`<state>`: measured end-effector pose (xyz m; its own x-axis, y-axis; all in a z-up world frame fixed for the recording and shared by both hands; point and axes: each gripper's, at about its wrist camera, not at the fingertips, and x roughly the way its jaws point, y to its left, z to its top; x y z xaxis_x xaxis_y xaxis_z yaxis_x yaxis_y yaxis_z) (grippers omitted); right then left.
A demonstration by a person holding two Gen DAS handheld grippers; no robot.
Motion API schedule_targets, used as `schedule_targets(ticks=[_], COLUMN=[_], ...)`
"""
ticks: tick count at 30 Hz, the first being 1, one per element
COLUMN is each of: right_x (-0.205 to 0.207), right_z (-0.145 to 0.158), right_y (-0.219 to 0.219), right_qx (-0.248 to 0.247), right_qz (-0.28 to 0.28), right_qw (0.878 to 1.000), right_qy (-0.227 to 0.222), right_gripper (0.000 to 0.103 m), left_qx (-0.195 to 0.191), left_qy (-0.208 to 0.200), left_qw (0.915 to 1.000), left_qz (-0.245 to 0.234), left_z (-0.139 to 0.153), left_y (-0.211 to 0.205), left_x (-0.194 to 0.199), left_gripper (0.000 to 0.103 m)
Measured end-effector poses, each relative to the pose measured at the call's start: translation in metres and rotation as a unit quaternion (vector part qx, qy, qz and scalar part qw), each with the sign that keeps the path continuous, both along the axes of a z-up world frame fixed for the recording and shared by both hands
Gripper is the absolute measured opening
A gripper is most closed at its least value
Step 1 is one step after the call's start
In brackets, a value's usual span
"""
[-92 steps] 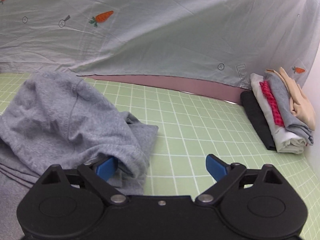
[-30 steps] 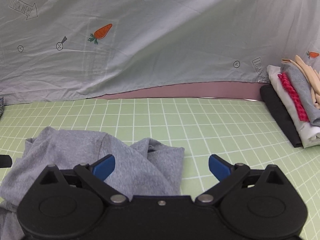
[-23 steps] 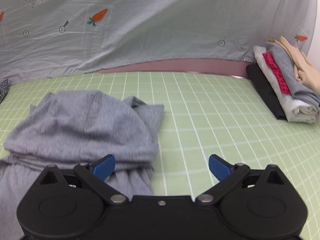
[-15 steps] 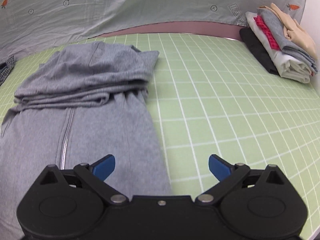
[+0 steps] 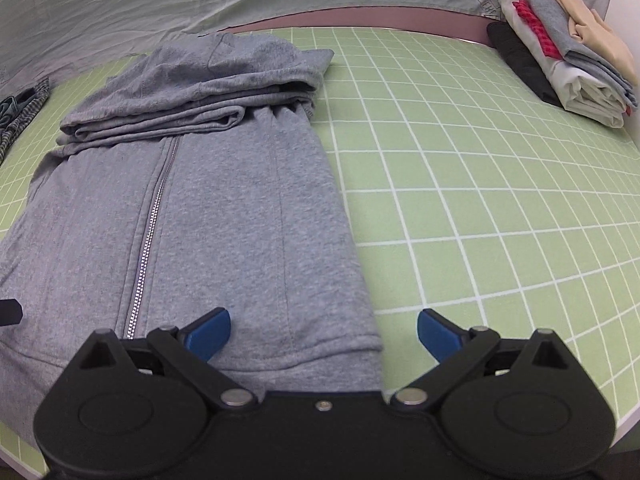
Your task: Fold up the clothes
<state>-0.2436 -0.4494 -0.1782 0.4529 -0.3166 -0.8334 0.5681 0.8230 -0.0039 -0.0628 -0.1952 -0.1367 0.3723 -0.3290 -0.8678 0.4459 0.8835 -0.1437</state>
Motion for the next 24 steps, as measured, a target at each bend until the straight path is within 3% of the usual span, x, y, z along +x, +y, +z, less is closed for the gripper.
schedule_targets(ticks=[2,4,5,7,10,16,20,24], right_x=[-0.003,-0.006,-0.008,-0.009,-0.009,-0.011,-0.013,-0.015], right_z=[0.000,0.000,0.000,-0.001,-0.002,-0.001,-0.002,0.001], right_y=[-0.001,-0.002,-0.002,-0.001,-0.001,-0.002,-0.002,0.000], right_qx=[0.005,0.009,0.010,0.011,0.009,0.013,0.018,0.014], right_qz=[-0.003,-0.005,-0.006,-0.007,-0.007,-0.012,-0.014,-0.015], right_qw=[1.000,1.000,1.000,1.000,1.000,1.000,1.000,1.000], right_qy=[-0.003,-0.006,-0.008,-0.009,-0.009,-0.012,-0.014,-0.015], right_gripper=[0.101,0.101,0.101,0.101,0.101,0.101,0.101,0.101], left_qx=[-0.004,-0.037,-0.054,-0.087,-0.136,-0.228,-0.171,-0.124], left_qy=[-0.002,0.020,0.031,0.053,0.085,0.146,0.115,0.082], left_qw=[1.0000,0.9990,0.9978,0.9941,0.9851,0.9571,0.9749,0.9869], left_qz=[0.000,0.015,0.023,0.038,0.060,0.103,0.084,0.062], left_z=[0.000,0.001,0.001,0.002,0.003,0.005,0.007,0.011], left_y=[0.003,0.011,0.016,0.024,0.037,0.061,0.058,0.055], left_x=[-0.001,0.001,0.001,0.003,0.006,0.011,0.004,-0.001], left_gripper=[0.079,0.061,0.056,0.036,0.023,0.025,0.032,0.056])
